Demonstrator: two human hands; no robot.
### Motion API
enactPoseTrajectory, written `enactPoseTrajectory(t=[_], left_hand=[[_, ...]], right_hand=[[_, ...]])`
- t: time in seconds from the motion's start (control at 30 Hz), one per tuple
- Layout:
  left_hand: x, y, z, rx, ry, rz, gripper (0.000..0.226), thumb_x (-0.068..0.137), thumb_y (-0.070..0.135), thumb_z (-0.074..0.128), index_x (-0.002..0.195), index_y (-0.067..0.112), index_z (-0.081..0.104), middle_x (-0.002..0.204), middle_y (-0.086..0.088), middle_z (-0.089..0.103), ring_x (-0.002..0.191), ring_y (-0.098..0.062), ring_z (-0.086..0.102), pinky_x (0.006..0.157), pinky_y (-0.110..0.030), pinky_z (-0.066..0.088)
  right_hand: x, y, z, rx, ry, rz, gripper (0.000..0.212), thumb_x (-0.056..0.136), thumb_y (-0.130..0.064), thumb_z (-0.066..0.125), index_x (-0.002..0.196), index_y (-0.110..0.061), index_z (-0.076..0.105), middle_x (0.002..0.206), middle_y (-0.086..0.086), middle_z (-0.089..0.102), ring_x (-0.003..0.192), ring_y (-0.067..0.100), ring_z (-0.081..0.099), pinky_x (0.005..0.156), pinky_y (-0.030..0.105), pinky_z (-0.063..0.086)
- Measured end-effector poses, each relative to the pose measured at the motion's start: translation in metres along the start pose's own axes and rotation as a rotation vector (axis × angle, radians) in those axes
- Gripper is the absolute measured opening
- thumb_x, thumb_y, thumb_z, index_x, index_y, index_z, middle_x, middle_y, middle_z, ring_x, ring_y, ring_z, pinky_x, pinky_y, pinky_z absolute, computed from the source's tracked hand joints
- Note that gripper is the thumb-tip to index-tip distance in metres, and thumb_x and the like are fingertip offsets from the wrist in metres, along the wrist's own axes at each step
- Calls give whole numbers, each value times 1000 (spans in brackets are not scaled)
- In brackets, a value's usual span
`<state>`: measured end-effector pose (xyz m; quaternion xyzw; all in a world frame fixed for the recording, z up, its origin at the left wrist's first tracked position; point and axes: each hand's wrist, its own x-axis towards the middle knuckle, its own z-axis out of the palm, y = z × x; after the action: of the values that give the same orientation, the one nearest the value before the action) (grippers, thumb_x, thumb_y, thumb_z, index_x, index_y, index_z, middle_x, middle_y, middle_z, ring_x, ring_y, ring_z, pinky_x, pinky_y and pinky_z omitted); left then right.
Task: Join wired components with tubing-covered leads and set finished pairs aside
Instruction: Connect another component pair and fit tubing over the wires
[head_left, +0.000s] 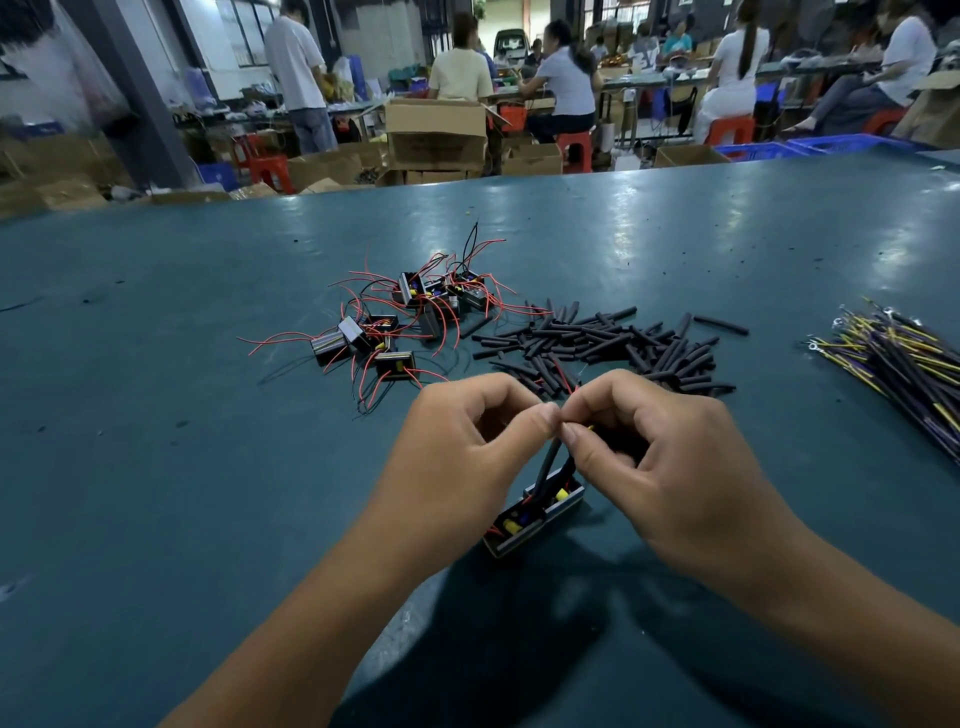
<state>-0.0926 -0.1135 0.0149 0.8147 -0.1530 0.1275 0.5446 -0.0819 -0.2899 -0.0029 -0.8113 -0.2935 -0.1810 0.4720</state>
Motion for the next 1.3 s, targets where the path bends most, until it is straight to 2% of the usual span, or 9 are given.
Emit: enactPoseTrajectory(t=[0.07,0.17,0.33,0.47,0.53,0.73,0.97,1.17,1.3], left_hand=[[0,-1,0,-146,2,-168,22,79,30,67,64,15,68,56,1,52,51,-14,36,46,-22,26],[0,-2,-3,-224,-17,-296,22,77,30,69,59,18,67,61,-5,52,53,-18,32,45,-24,22],[0,2,-5,-301,-72,-446,21,79,24,70,60,17,68,57,1,48,47,-12,30,41,-18,23],[0,5,-1,-573,-166,-644,29,84,19,60,56,19,65,58,4,48,41,-7,31,39,-14,20],[1,4,-3,-451,-101,-514,29,87,20,64,58,19,65,58,5,51,43,-8,35,42,-17,22],[8,-6,-31,327,-11,418,13,83,11,77,93,18,75,89,9,61,75,-5,53,67,-14,37],[10,-15,-23,460,8,562,11,86,23,76,92,15,78,91,4,62,86,-17,58,75,-34,48],[7,-10,-15,512,1,570,10,93,16,68,87,9,70,87,3,60,79,-14,54,69,-29,44],[1,-3,-4,332,4,310,13,92,24,66,82,14,67,72,17,51,65,1,46,62,-14,34]], right_hand=[[-1,-1,1,-83,6,-36,4,91,-19,66,89,-23,65,60,-8,55,48,8,45,47,12,33],[-1,-4,0,-194,-9,-97,2,92,-21,64,92,-20,65,64,-17,52,57,3,48,54,7,33],[0,-5,-3,-330,-26,-216,7,93,-16,64,96,-10,67,77,-5,63,65,11,56,60,26,46],[0,-3,-3,-366,-25,-255,7,92,-15,63,95,-9,66,77,-3,63,65,13,56,61,25,45],[0,0,-4,-282,-19,-192,4,92,-16,62,94,-13,65,74,-9,60,63,10,54,59,20,43],[2,6,-7,-111,-44,-88,3,93,-22,61,91,-25,61,73,-10,58,56,3,49,54,5,34],[2,5,-8,-70,-94,-90,2,94,-24,61,93,-23,63,72,-7,59,58,10,53,54,8,36],[0,5,-7,-117,-53,-141,1,94,-22,61,95,-22,62,68,-12,56,61,9,54,56,9,37],[-1,6,-4,-180,18,-155,13,94,-28,54,97,-20,63,72,-14,59,64,7,56,58,15,41]])
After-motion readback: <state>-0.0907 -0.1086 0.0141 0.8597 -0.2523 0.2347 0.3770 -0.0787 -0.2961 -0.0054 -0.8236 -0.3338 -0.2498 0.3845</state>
